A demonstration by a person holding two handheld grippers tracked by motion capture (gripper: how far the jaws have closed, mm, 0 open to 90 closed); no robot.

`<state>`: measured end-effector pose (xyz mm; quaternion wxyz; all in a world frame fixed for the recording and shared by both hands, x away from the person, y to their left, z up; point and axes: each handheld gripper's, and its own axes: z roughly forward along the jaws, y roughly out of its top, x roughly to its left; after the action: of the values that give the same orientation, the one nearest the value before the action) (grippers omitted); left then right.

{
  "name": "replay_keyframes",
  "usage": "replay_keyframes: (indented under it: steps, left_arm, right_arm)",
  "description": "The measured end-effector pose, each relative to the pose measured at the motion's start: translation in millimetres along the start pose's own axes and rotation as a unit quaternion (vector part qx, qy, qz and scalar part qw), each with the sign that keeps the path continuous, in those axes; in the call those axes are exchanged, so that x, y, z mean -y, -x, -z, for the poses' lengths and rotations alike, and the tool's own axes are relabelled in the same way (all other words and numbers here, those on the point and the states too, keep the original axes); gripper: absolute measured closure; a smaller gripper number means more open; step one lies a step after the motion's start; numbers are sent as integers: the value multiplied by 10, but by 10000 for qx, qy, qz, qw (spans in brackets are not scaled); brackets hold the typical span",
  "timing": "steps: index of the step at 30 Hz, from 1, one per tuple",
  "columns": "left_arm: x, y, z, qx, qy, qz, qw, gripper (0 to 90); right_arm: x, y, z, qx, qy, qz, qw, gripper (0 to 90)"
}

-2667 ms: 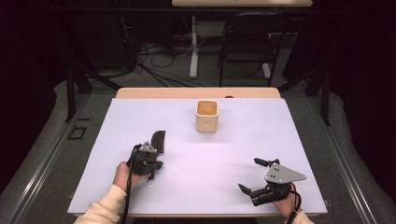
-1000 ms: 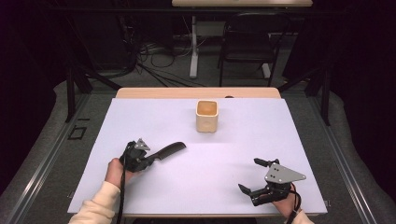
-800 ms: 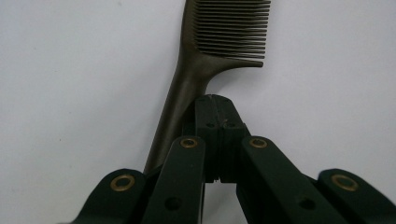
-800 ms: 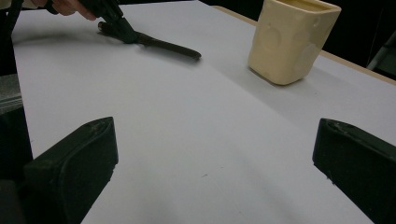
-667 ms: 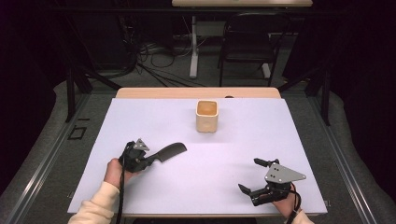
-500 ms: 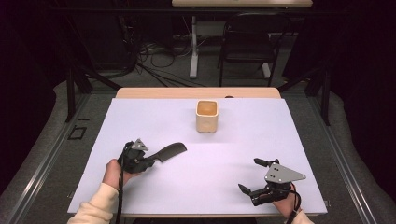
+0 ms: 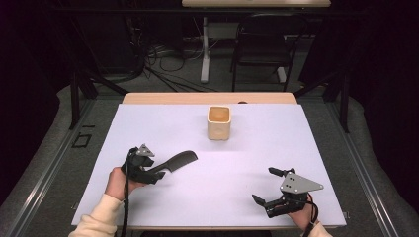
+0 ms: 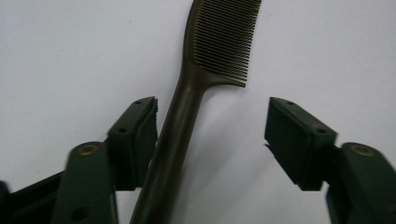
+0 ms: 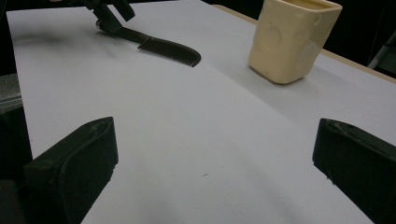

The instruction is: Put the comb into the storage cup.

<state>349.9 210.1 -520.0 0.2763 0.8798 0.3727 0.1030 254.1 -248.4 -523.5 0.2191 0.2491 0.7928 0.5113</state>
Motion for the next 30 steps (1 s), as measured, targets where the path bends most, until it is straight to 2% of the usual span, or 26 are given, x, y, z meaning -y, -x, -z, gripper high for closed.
replay_keyframes:
  steps: [6, 13, 17, 23, 30]
  left_arm:
    - [-14, -22, 0, -100, -78, -121, 9998, 207]
    - [-16, -108, -26, -90, -146, -34, 9998, 121]
    - [-25, -137, -45, -125, -211, -96, 9997, 67]
    - [-38, -156, -92, -81, -292, -142, 9994, 15]
    - [-75, -143, -115, -111, -439, -376, 9983, 0]
  right_arm:
    - [-1, -4, 2, -26, 12, -18, 10000, 0]
    - [0, -3, -2, -40, 14, -18, 10000, 0]
    - [0, -3, -6, -38, 7, -20, 10000, 0]
    - [0, -3, -8, -38, 5, -21, 10000, 0]
    - [1, -4, -10, -45, 4, -32, 10000, 0]
